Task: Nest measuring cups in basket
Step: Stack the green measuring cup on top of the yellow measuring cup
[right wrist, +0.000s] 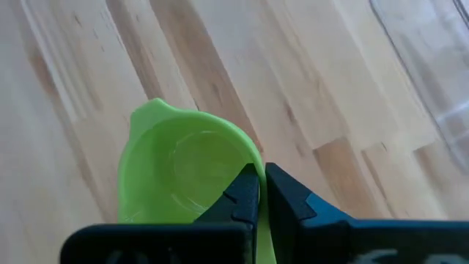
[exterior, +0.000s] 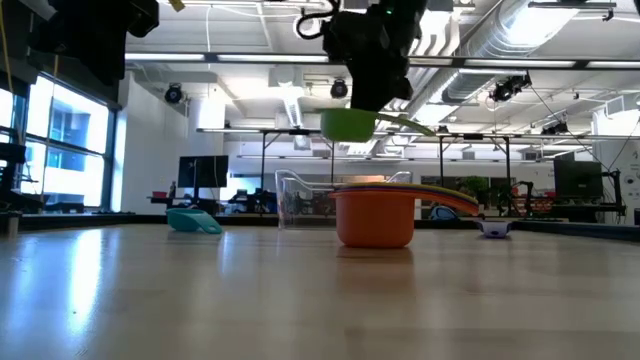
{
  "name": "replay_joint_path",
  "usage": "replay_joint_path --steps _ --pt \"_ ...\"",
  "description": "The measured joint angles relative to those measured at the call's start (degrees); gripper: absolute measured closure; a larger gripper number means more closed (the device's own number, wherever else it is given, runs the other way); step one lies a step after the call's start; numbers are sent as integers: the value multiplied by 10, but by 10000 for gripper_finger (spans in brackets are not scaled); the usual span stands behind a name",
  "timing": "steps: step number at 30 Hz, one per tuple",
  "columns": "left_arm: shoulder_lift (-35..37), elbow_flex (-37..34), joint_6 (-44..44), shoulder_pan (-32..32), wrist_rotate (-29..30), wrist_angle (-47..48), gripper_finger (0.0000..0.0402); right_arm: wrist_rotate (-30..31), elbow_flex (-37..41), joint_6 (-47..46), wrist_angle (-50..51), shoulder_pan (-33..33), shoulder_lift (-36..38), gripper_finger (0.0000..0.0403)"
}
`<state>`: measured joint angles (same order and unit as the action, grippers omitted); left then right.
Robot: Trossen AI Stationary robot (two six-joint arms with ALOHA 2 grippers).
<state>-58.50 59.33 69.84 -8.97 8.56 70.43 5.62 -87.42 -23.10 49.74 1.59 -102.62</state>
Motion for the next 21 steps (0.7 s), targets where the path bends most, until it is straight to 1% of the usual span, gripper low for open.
replay_joint_path --steps 6,10,12,21 --pt "0 0 0 0 0 0 326 -8 78 -56 -46 13 48 399" --pt "0 0 0 0 0 0 326 -30 109 -70 -59 11 50 399" --pt "0 0 0 0 0 0 326 -39 124 -80 -81 7 50 399" --pt "0 0 0 0 0 0 326 -48 156 -90 -103 -4 49 399"
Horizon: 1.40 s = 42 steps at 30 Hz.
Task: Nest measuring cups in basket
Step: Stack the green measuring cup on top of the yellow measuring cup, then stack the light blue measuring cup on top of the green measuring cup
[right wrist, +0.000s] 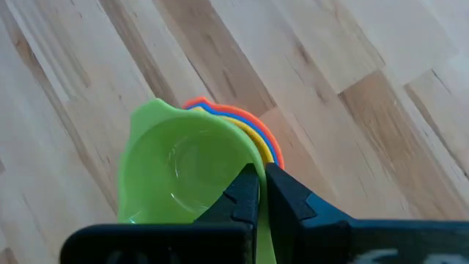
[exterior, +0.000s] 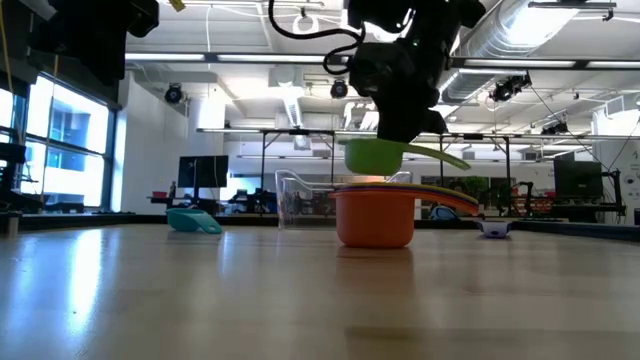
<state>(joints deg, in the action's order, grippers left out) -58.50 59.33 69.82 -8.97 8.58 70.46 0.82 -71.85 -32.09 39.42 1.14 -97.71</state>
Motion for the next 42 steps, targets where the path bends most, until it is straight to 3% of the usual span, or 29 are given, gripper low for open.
replay_joint_path --steps 24,35,42 --pt "0 0 0 0 0 0 326 6 27 10 -35 -16 0 396" --pt "0 0 0 0 0 0 326 6 27 11 -35 -16 0 344" --pt "0 0 0 0 0 0 326 6 27 10 -35 -16 0 336"
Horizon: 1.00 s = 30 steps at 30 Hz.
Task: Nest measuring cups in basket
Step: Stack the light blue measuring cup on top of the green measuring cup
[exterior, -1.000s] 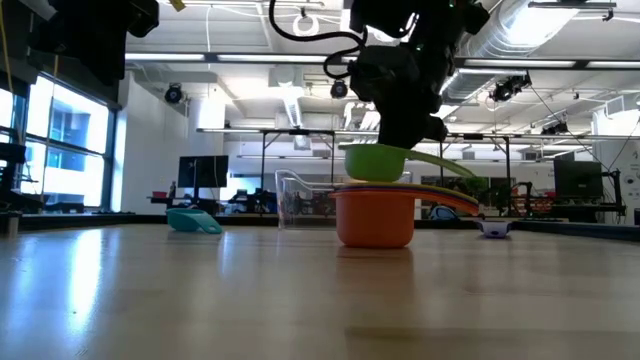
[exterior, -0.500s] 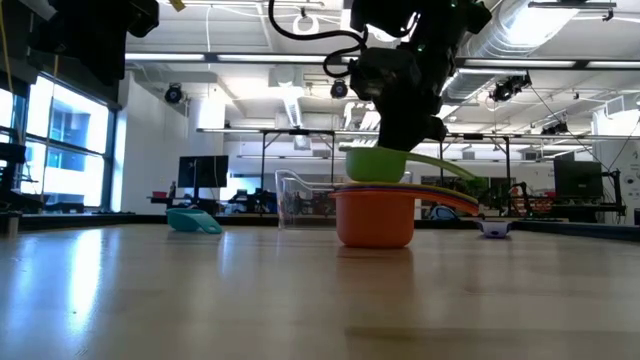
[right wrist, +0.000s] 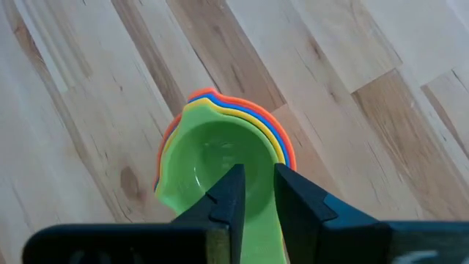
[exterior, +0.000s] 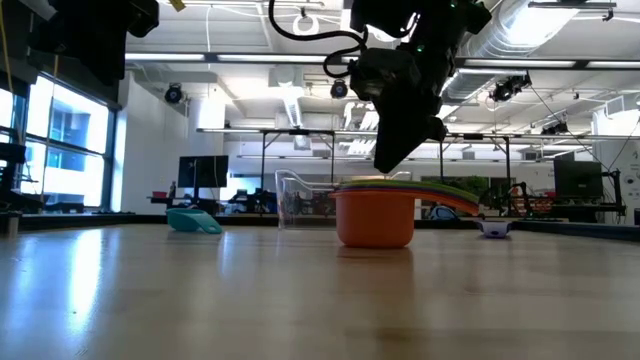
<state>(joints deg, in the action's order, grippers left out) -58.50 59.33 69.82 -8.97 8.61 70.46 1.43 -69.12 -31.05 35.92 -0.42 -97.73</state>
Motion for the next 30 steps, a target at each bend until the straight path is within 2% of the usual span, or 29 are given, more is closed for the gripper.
replay_joint_path --steps 13,19,24,30 --pt "-1 -40 -72 8 39 -9 324 -8 -84 30 4 9 -1 336" --pt "-2 -44 -123 17 77 -40 301 4 -131 51 7 9 -1 336" --pt "-2 -44 -107 58 137 -47 283 33 -159 50 7 9 -1 336" --pt "-11 -44 -142 142 127 -48 284 61 -188 24 7 19 -1 336"
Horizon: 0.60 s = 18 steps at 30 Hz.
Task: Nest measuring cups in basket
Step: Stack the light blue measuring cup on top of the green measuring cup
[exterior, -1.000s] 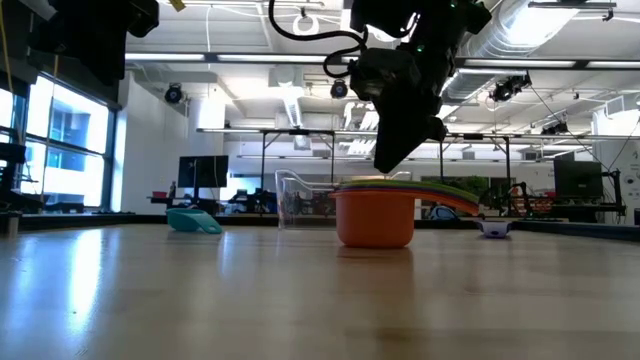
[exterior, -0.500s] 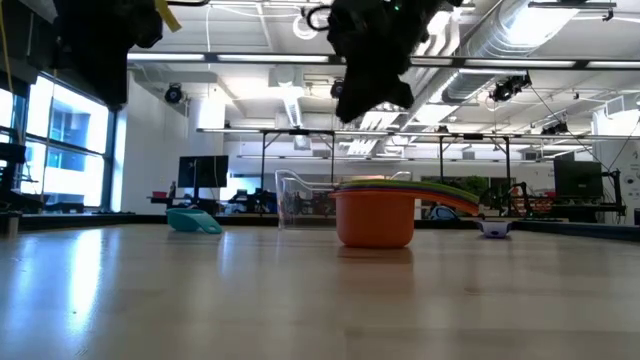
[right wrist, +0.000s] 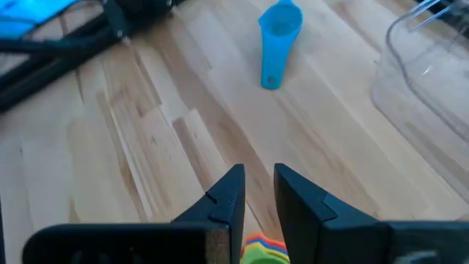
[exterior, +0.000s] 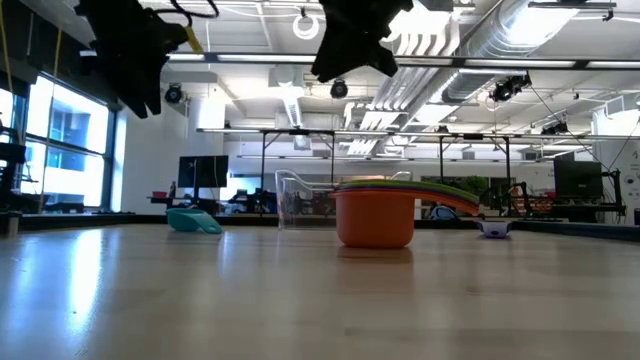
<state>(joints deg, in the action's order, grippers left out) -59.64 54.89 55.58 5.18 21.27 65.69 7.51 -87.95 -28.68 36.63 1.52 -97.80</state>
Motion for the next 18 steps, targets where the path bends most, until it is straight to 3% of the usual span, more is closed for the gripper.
replay_joint_path --steps 11,18 --pt "-88 0 -142 149 -86 -52 284 -3 -14 -60 -4 20 0 336" --pt "-157 0 -175 210 -97 -58 284 -5 -14 -76 -5 15 0 336"
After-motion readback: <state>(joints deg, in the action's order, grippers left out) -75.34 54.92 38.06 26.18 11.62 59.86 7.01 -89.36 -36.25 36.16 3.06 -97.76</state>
